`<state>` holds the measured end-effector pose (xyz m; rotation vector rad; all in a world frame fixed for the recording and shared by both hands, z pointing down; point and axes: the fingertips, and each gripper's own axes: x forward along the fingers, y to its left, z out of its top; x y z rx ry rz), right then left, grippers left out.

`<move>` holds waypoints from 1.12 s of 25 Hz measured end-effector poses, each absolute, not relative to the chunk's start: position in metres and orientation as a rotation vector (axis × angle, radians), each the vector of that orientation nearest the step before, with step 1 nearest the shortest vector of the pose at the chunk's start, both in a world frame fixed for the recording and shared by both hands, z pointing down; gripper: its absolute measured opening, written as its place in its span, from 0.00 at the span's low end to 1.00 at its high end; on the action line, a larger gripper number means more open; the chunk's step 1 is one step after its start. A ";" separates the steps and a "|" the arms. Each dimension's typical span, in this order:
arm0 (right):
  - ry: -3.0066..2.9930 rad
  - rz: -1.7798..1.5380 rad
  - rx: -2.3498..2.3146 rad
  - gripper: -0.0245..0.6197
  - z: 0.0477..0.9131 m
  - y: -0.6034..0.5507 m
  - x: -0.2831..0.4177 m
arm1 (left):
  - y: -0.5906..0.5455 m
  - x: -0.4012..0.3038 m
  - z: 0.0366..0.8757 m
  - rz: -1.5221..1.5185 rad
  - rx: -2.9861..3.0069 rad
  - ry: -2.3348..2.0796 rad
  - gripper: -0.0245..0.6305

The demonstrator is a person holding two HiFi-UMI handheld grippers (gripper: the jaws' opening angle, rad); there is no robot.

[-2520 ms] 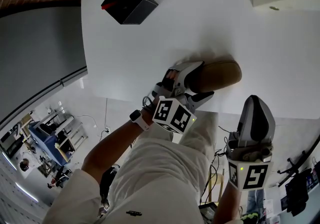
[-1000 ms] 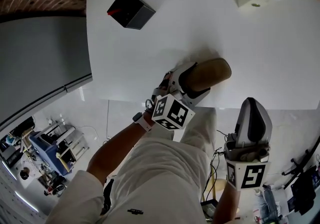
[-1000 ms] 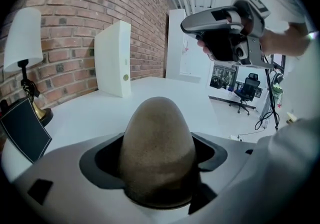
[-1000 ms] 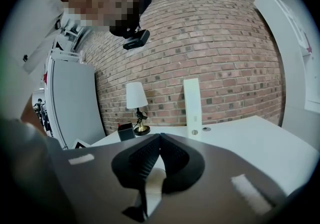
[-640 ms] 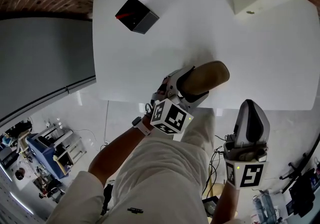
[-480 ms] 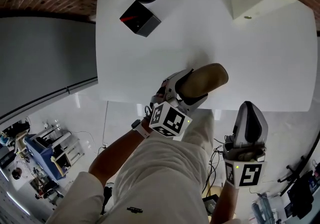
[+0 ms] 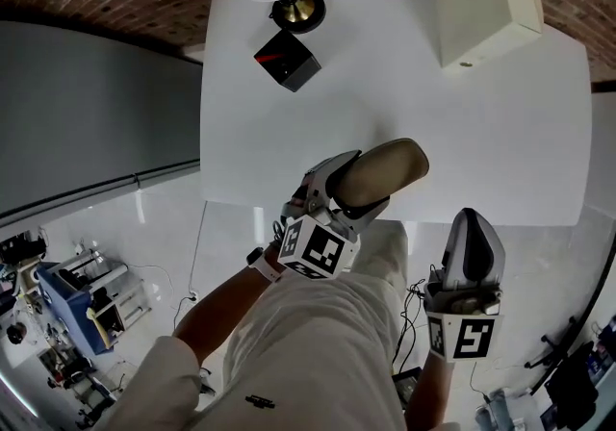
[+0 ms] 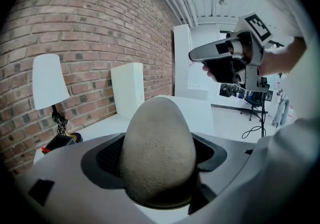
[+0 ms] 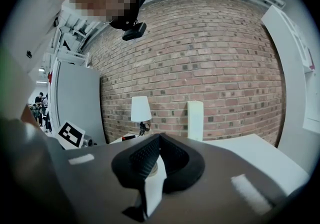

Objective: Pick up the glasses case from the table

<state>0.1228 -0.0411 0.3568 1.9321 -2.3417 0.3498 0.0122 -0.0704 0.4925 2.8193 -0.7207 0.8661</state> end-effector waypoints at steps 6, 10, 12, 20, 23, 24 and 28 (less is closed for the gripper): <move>-2.356 0.307 1.943 0.05 0.337 -0.039 0.118 | -0.076 0.001 0.460 0.830 2.846 -0.791 0.62; -2.369 0.278 1.956 0.05 0.321 -0.039 0.112 | -0.077 -0.006 0.439 0.824 2.866 -0.821 0.62; -2.372 0.265 1.966 0.05 0.314 -0.037 0.111 | -0.077 -0.009 0.431 0.823 2.870 -0.835 0.62; -2.369 0.181 1.977 0.05 0.291 -0.028 0.110 | -0.076 -0.021 0.395 0.794 2.869 -0.885 0.62; -2.379 0.143 1.972 0.05 0.285 -0.024 0.111 | -0.078 -0.023 0.380 0.769 2.866 -0.907 0.62; -2.376 0.133 1.972 0.05 0.285 -0.023 0.112 | -0.078 -0.024 0.376 0.761 2.865 -0.914 0.62; -2.373 0.111 1.968 0.05 0.278 -0.014 0.114 | -0.075 -0.027 0.359 0.740 2.861 -0.923 0.62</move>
